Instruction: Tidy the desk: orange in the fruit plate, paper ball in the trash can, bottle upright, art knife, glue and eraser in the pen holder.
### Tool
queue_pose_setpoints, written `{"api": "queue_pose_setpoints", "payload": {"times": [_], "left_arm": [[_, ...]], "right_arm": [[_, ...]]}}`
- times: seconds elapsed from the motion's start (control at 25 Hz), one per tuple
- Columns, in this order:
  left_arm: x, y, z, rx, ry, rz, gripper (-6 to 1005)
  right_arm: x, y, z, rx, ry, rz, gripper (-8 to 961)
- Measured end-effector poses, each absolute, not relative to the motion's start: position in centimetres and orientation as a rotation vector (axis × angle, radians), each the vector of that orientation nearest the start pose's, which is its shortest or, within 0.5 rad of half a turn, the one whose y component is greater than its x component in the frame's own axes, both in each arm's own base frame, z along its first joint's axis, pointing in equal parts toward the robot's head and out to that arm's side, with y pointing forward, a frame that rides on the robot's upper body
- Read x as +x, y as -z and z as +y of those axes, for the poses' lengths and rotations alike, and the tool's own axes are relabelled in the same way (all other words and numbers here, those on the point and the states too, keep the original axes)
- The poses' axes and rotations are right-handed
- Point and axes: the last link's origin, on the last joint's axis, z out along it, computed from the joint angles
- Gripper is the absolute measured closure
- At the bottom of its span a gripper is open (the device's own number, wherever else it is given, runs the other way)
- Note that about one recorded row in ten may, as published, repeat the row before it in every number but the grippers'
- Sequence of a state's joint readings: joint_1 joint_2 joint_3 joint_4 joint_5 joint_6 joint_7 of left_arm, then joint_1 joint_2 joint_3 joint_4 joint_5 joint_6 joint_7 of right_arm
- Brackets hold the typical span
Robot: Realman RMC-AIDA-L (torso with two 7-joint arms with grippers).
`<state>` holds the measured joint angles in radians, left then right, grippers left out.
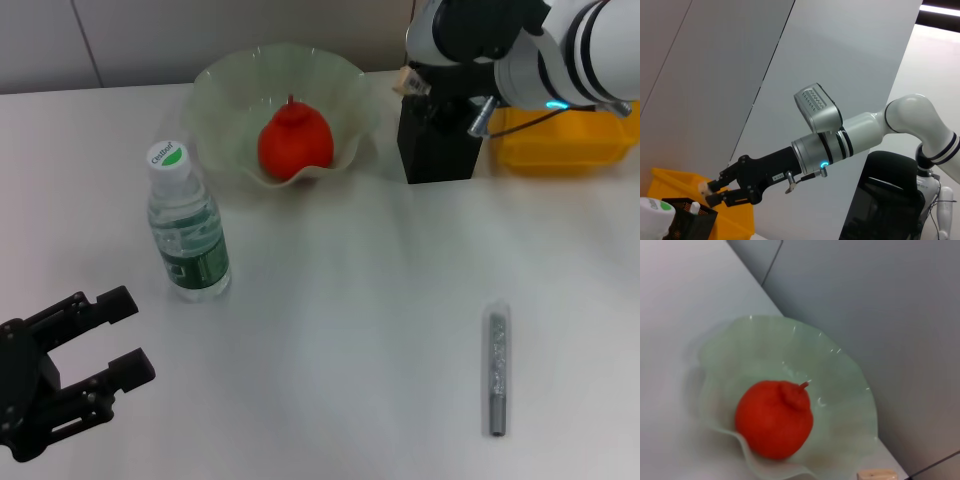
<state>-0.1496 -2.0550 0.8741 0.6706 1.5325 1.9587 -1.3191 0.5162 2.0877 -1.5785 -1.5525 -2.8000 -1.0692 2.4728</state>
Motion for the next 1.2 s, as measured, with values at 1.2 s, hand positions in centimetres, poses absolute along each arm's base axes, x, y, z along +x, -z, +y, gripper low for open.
{"api": "queue_pose_setpoints", "payload": {"times": [1.2], "left_arm": [[-28.3, -3.2, 21.2, -2.601, 1.333, -0.633, 254]], "right_arm": [[17.4, -3.3, 43.2, -2.144, 0.188, 0.466, 678]]}}
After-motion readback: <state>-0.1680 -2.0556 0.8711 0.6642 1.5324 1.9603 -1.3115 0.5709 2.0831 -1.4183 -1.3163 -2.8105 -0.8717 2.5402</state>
